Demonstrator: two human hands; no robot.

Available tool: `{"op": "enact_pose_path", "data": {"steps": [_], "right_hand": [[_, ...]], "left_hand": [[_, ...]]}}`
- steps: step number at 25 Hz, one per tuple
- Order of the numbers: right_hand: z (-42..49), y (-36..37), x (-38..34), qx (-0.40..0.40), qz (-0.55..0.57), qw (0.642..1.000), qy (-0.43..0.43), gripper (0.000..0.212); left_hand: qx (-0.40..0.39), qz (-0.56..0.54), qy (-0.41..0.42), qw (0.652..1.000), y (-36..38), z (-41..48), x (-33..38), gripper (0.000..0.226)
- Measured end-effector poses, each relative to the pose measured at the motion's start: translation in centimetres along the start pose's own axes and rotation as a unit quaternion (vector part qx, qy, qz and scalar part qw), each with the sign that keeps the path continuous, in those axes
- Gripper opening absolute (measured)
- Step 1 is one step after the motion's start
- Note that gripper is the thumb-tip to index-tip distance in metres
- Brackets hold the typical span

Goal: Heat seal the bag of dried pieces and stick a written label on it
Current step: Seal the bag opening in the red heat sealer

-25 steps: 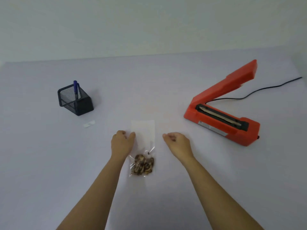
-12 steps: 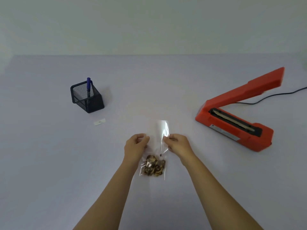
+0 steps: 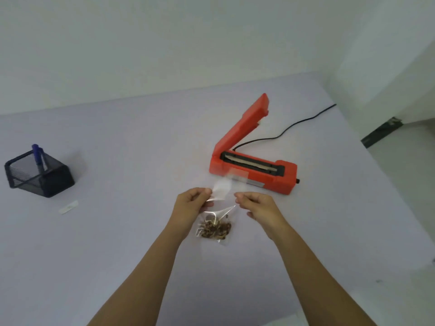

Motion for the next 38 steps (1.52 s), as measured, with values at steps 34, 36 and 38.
{"op": "enact_pose_path", "data": {"steps": [34,36,38], "right_hand": [[-5.1,-10.3,-18.1,0.248,-0.243,0.815,-0.464,0.035],[-6.5,-7.7,-22.4,0.187,-0.282,0.779,-0.527,0.034],[-6.5,-4.7,-24.3,0.103,-0.375,0.744,-0.543,0.035]], "left_hand": [[0.072,0.107,0.061,0.990,6.9,3.6,0.6,0.015],[0.075,0.102,0.058,0.990,7.0,3.4,0.5,0.016],[0.076,0.099,0.057,0.991,7.0,3.4,0.5,0.016]]}}
Point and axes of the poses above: each hand's wrist, its own z-axis towards the middle knuckle, its own y-axis out of the palm, x = y × z, the point moved 7 cm from there along z, towards the middle knuckle, and after that the axes turned 7 degrees about -x, right-handed, at the moved point
